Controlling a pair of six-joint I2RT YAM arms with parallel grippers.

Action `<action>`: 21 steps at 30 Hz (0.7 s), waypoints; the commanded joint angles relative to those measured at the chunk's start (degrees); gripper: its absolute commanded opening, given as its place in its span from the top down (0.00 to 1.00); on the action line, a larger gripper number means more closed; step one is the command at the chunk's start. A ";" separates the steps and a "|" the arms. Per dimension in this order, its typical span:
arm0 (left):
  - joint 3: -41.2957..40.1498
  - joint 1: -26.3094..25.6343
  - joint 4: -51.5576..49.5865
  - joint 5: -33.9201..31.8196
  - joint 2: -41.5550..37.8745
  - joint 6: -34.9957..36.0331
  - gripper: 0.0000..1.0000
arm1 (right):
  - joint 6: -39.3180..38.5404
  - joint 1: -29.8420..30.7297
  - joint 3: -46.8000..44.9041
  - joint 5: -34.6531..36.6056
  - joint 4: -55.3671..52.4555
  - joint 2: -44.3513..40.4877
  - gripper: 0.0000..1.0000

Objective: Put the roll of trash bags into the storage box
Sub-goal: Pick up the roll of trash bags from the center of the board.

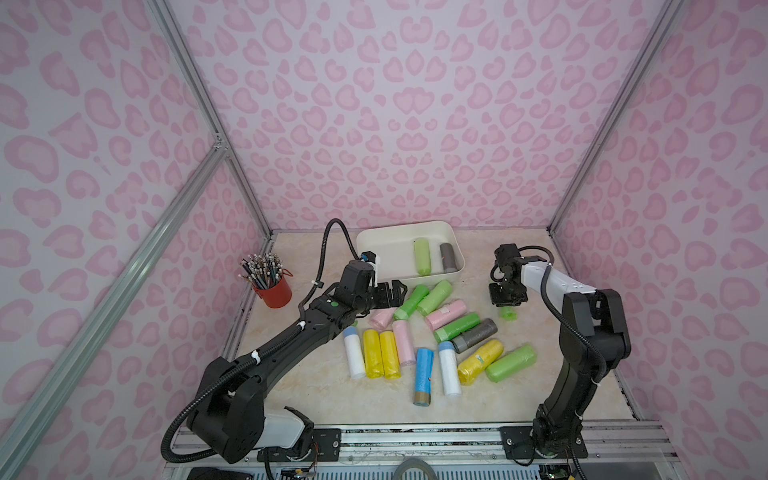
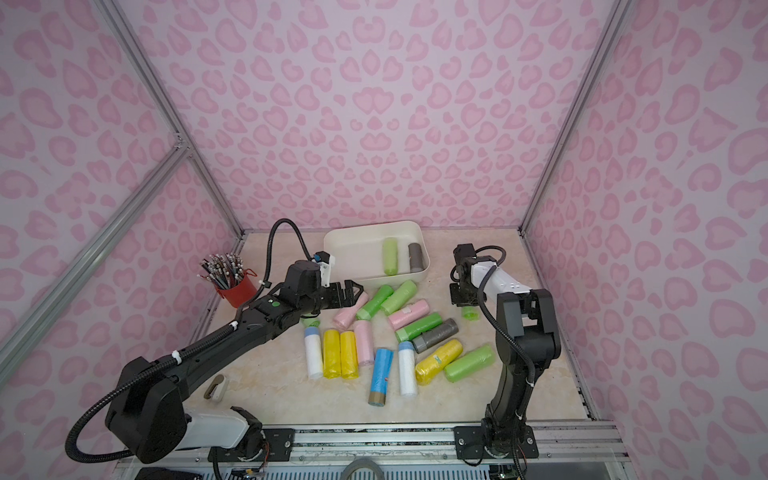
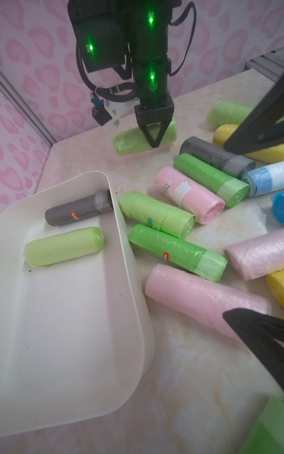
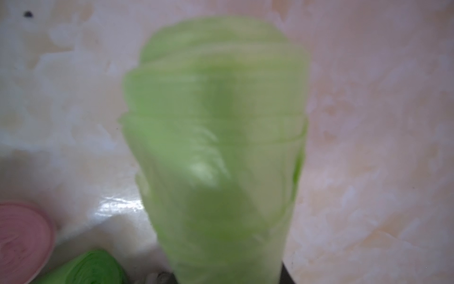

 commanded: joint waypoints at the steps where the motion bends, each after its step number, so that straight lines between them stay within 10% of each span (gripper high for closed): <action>1: 0.06 0.41 4.17 1.07 -0.92 -1.17 0.00 | 3.62 0.12 -1.21 -4.43 1.88 -2.20 0.79; 21: -4.08 3.92 10.35 4.92 -5.02 -3.88 0.00 | 11.80 5.32 2.62 -18.28 5.15 -8.79 0.82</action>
